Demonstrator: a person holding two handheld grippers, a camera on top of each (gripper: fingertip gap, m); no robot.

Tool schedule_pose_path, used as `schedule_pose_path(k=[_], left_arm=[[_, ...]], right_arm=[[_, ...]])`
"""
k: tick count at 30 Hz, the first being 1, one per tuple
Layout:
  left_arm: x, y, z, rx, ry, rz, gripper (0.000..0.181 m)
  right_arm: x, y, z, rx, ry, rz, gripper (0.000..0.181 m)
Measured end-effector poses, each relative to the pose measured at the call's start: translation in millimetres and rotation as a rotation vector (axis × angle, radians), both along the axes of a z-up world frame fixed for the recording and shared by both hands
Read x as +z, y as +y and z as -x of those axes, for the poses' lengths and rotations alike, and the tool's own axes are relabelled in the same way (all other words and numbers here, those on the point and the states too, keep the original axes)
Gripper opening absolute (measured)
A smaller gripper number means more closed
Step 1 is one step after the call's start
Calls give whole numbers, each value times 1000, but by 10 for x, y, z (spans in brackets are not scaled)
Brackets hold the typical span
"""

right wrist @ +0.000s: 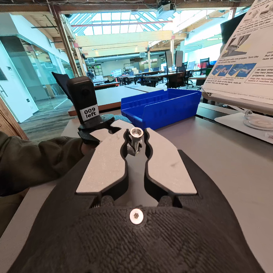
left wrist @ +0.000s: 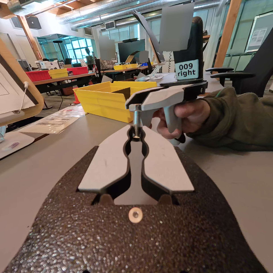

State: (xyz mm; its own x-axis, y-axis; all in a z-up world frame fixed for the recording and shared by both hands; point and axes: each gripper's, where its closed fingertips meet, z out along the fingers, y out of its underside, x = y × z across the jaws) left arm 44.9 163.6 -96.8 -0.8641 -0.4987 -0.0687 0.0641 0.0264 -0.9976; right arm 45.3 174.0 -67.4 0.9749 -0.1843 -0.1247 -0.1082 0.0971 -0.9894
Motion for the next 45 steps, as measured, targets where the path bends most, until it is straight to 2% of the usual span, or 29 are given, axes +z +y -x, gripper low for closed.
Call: schedule_pose_path(k=[3, 6, 10, 15, 18, 21, 25, 27, 29, 32, 36, 41, 45], left_arm=[[55, -45, 102, -101, 32, 64, 9], [180, -126, 359, -331, 92, 181, 9], [276, -195, 677, -577, 138, 249, 9], [282, -227, 901, -731, 158, 239, 9], [270, -233, 812, -655, 126, 230, 9], [258, -177, 601, -504, 92, 225, 8], [189, -86, 288, -247, 24, 157, 9], [144, -40, 156, -128, -13, 107, 9], [123, -8, 85, -62, -29, 81, 9], [111, 20, 46, -26, -40, 65, 9], [70, 0, 44, -16, -57, 22, 9], [43, -23, 47, -15, -61, -5, 9], [97, -65, 142, -109, -24, 64, 9]], right_arm=[[24, -15, 62, 69, -16, 0, 19], [150, -70, 290, 248, -61, -60, 19], [273, -136, 608, 436, -143, -130, 20], [294, -188, 876, 595, -177, -165, 19], [291, -176, 855, 588, -139, -170, 19], [278, -150, 632, 437, -116, -176, 22], [213, -116, 348, 273, -59, -130, 39], [187, -93, 260, 209, -52, -113, 40], [147, -66, 189, 142, -70, -83, 40], [95, -47, 88, 56, -83, -43, 32], [60, -38, 50, 32, -63, -32, 26], [45, -19, 91, 50, -82, -13, 18], [81, -43, 145, 124, -69, -23, 18]])
